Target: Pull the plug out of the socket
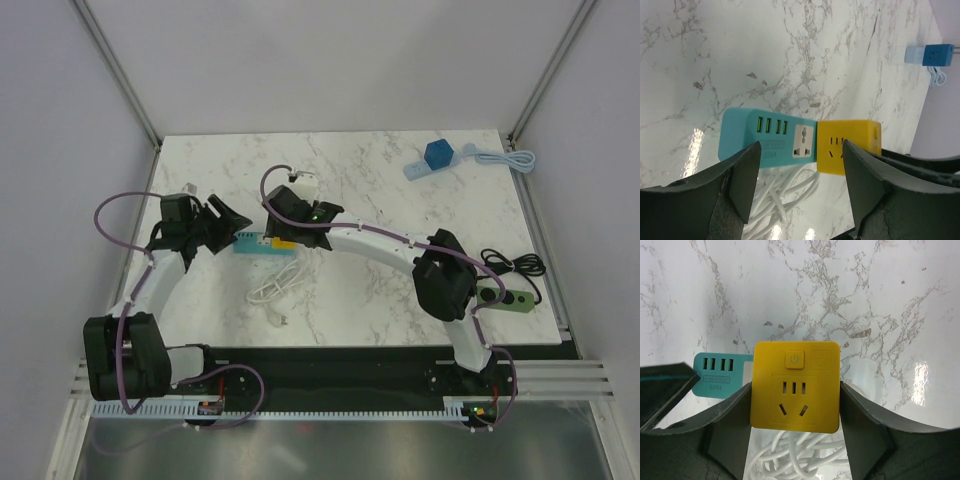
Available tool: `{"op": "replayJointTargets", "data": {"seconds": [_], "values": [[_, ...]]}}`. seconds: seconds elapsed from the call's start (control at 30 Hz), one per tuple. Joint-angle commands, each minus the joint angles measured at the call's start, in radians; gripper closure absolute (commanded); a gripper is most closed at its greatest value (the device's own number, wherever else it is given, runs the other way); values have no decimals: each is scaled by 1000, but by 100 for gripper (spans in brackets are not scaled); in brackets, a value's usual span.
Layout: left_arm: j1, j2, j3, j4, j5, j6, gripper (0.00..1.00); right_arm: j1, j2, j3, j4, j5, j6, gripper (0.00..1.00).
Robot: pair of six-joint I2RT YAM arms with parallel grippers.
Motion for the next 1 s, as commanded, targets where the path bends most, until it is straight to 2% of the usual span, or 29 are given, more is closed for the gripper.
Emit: {"op": "replayJointTargets", "data": {"seconds": [0.0, 0.13, 0.33, 0.5, 0.7, 0.97], "values": [[9, -54, -21, -1, 73, -36, 26, -11, -75, -1, 113, -6, -2, 100], [9, -118, -54, -10, 61, -64, 26, -15, -62, 2, 124, -13, 2, 100], [9, -188, -95, -58, -7, -84, 20, -25, -52, 11, 140, -32, 17, 100], [9, -134, -121, -55, 8, -99, 20, -26, -56, 16, 153, -44, 32, 100], [10, -125, -176, 48, 5, -113, 21, -26, -59, -6, 186, -91, 64, 100], [9, -33, -150, 132, 14, -136, 22, -23, -76, -82, 285, -174, 101, 100]]}}
